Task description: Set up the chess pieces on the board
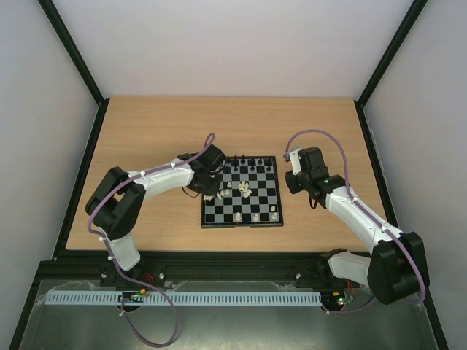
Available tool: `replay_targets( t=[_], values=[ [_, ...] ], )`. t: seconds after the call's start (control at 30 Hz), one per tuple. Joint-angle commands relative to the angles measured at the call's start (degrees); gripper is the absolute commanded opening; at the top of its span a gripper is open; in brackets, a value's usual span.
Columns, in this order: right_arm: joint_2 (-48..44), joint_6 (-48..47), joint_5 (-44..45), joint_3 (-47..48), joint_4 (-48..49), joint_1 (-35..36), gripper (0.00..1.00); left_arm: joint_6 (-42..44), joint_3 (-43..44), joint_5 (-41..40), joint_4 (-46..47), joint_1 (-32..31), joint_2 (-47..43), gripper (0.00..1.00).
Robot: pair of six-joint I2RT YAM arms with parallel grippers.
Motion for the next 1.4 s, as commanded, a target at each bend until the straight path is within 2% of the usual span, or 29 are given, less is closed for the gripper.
replay_targets(
  t=[0.0, 0.33, 0.63, 0.87, 1.17, 1.37],
  values=[
    [0.51, -0.13, -0.34, -0.23, -1.84, -0.19, 0.35, 0.15, 0.23, -0.57, -1.54, -0.02, -1.04, 0.06],
    [0.41, -0.13, -0.23, -0.2, -1.84, -0.18, 0.35, 1.99, -0.06, -1.29, -1.58, -2.7, -9.7, 0.04],
    [0.52, -0.22, -0.25, -0.14, -1.72, -0.16, 0.34, 1.17, -7.25, -0.9, -7.37, -11.95, -16.46, 0.04],
    [0.7, -0.29, -0.58, -0.14, -1.85, -0.16, 0.35, 0.18, -9.42, -1.38, -8.54, -16.62, -16.84, 0.04],
    [0.5, -0.4, -0.43, -0.23, -1.84, -0.15, 0.35, -1.58, -9.39, -1.59, -9.73, -16.6, -13.47, 0.04],
    [0.27, -0.56, -0.39, -0.22, -1.85, -0.19, 0.34, -3.35, -10.61, -0.47, -8.87, -14.0, -12.93, 0.04]
  ],
)
